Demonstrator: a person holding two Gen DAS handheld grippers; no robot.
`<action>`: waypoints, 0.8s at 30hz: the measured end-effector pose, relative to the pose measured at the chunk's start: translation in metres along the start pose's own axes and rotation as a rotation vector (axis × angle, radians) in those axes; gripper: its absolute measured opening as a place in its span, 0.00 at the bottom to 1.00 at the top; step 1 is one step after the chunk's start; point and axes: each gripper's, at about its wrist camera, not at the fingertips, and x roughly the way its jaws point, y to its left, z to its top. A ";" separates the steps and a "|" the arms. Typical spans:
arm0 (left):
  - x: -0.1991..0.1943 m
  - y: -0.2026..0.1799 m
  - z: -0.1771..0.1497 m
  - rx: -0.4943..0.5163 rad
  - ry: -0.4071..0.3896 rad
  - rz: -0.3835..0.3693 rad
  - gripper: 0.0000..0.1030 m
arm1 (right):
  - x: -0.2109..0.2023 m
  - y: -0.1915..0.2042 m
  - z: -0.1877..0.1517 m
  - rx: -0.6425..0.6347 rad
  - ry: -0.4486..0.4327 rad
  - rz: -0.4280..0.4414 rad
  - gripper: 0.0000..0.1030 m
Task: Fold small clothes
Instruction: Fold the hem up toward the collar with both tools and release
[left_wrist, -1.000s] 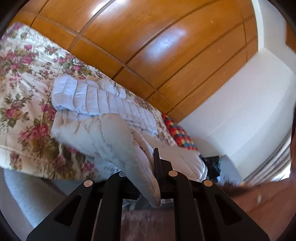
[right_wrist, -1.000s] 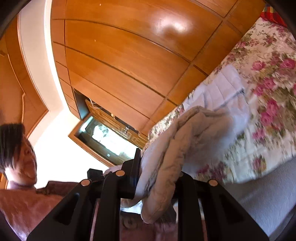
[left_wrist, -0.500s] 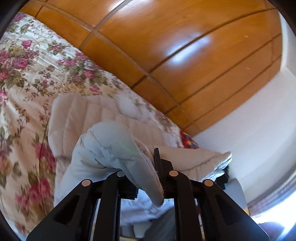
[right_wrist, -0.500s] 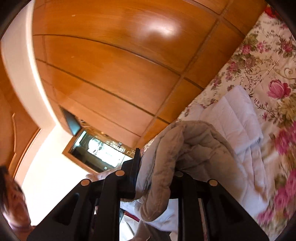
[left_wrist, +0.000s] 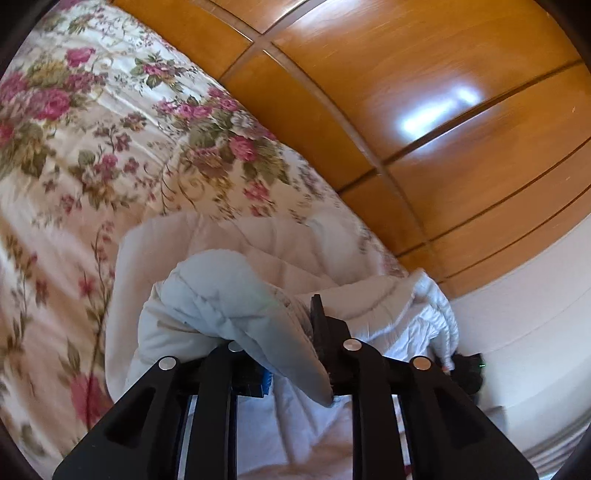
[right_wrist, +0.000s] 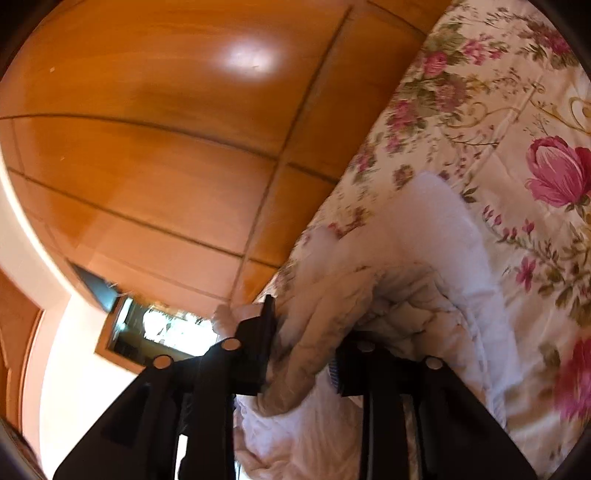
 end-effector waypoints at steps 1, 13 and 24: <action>0.006 0.004 0.002 -0.005 -0.002 0.009 0.17 | 0.006 -0.007 0.002 0.012 -0.005 -0.017 0.26; 0.007 0.019 0.006 -0.058 -0.126 -0.063 0.28 | 0.015 -0.004 0.010 -0.037 -0.117 -0.022 0.66; -0.054 -0.029 0.005 0.045 -0.389 0.123 0.92 | 0.038 0.093 -0.015 -0.514 -0.019 -0.440 0.77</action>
